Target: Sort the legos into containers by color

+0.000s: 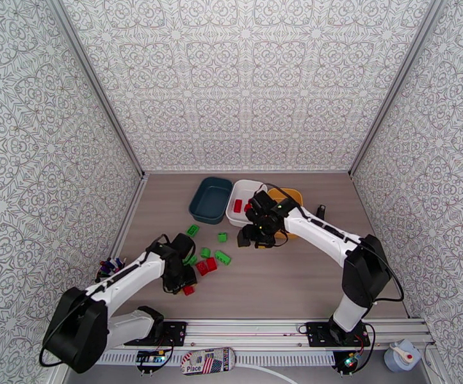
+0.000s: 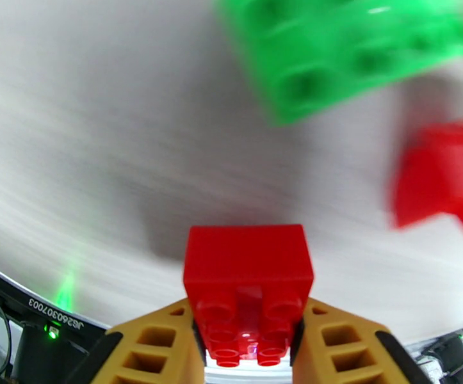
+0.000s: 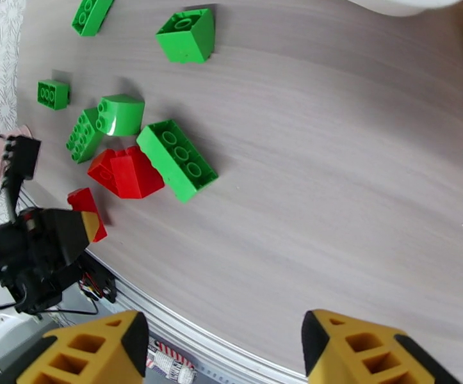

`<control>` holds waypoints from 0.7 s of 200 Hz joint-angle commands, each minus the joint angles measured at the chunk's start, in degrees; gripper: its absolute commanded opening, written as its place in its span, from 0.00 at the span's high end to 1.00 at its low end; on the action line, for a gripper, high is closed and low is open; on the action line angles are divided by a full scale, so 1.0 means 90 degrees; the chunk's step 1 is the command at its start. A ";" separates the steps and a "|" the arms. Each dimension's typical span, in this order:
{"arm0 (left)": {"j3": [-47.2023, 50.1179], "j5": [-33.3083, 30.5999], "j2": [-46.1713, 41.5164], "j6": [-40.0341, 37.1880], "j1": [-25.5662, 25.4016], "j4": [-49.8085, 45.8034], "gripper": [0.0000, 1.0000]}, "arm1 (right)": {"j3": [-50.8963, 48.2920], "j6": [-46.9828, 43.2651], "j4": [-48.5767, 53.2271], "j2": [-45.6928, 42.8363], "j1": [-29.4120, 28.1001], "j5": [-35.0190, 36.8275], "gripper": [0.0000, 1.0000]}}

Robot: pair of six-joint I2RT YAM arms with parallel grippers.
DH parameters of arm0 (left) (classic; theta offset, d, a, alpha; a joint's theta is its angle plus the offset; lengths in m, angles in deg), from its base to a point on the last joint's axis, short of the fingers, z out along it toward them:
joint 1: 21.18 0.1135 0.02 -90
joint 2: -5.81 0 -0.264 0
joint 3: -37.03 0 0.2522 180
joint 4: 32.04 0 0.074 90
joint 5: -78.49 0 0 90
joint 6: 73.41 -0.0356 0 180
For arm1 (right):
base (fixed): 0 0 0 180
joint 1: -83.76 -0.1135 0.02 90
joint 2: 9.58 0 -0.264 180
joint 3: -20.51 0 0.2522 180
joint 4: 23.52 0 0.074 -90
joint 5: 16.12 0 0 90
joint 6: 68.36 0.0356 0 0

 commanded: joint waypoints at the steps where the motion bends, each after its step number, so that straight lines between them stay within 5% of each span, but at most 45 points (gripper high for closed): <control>1: -0.0609 0.0118 -0.0114 -0.0099 -0.0042 -0.0173 0.66 | -0.0312 0.0445 -0.0655 -0.0209 0.0225 -0.0500 0.30; 49: -0.2010 0.0670 0.0769 -0.0242 -0.0093 0.0632 0.65 | -0.0268 0.0888 -0.1403 -0.0204 0.0568 -0.0924 0.17; 56: -0.2273 0.0671 0.0990 -0.0299 -0.0097 0.0677 0.65 | -0.0210 0.0904 -0.1384 -0.0200 0.0623 -0.0916 0.01; 140: -0.6347 0.1224 0.4249 -0.1095 -0.0191 0.0494 0.59 | -0.0575 0.1072 -0.1342 -0.0948 0.1623 -0.0983 0.01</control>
